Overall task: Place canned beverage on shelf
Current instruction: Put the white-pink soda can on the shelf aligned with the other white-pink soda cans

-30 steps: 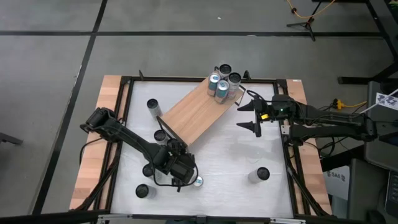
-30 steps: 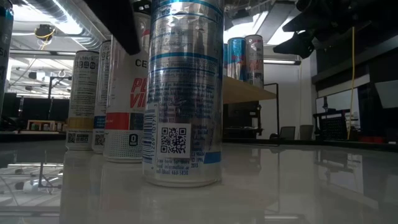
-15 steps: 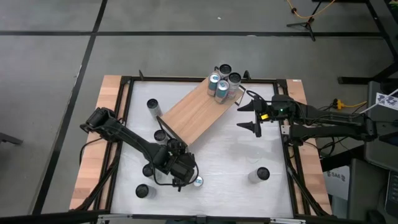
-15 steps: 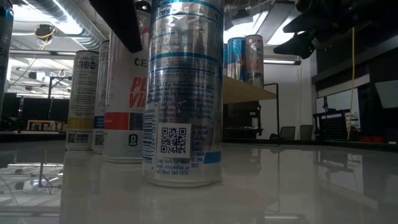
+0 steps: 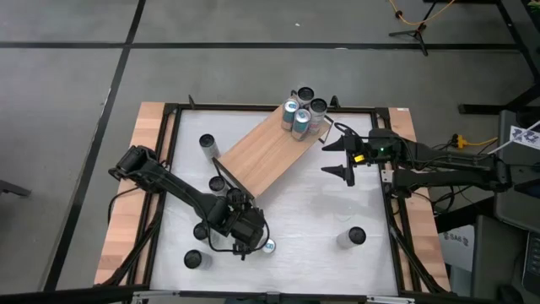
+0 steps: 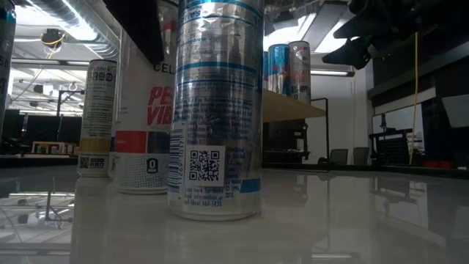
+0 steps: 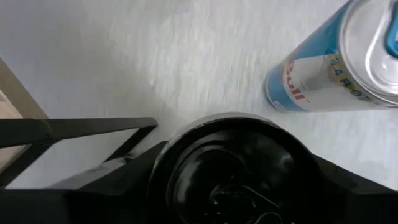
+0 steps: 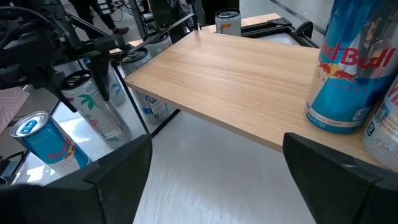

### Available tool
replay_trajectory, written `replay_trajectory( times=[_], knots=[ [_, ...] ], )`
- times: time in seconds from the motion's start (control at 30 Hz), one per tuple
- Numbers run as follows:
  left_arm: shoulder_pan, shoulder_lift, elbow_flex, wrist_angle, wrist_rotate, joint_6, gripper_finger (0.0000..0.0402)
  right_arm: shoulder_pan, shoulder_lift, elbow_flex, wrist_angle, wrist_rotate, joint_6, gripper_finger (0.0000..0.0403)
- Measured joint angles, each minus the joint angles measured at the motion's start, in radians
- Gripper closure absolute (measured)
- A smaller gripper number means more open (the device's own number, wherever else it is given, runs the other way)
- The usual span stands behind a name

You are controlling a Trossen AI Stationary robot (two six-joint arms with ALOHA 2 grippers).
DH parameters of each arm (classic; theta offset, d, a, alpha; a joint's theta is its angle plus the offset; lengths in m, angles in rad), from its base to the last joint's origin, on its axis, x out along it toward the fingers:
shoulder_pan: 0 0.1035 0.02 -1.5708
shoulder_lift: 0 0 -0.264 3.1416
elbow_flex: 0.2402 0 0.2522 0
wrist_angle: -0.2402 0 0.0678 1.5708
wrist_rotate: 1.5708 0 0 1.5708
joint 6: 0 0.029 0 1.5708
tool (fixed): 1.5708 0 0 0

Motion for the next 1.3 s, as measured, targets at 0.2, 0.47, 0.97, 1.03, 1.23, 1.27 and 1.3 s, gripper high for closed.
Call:
replay_trajectory(
  times=[0.2,0.47,0.97,1.03,1.23,1.27,1.3],
  knots=[
    [0.006,-0.008,0.04,-0.031,0.049,-0.021,0.0167,0.0,0.0,0.0,0.0,0.0,0.0,0.0047],
    [0.027,-0.015,0.182,-0.147,0.08,-0.024,0.0157,0.0,0.0,0.0,0.0,0.0,0.0,0.0047],
    [0.128,-0.014,0.592,-0.374,0.112,0.01,0.0157,0.0,0.0,0.0,0.0,0.0,0.0,0.0047],
    [0.154,-0.014,0.642,-0.411,0.112,0.017,0.0157,0.0,0.0,0.0,0.0,0.0,0.0,0.0047],
    [0.244,-0.015,0.75,-0.494,0.112,0.168,0.0156,0.0,0.0,0.0,0.0,0.0,0.0,0.0047],
    [0.262,-0.015,0.761,-0.504,0.111,0.202,0.0156,0.0,0.0,0.0,0.0,0.0,0.0,0.0047],
    [0.281,-0.015,0.768,-0.511,0.111,0.239,0.0156,0.0,0.0,0.0,0.0,0.0,0.0,0.0047]
  ],
)
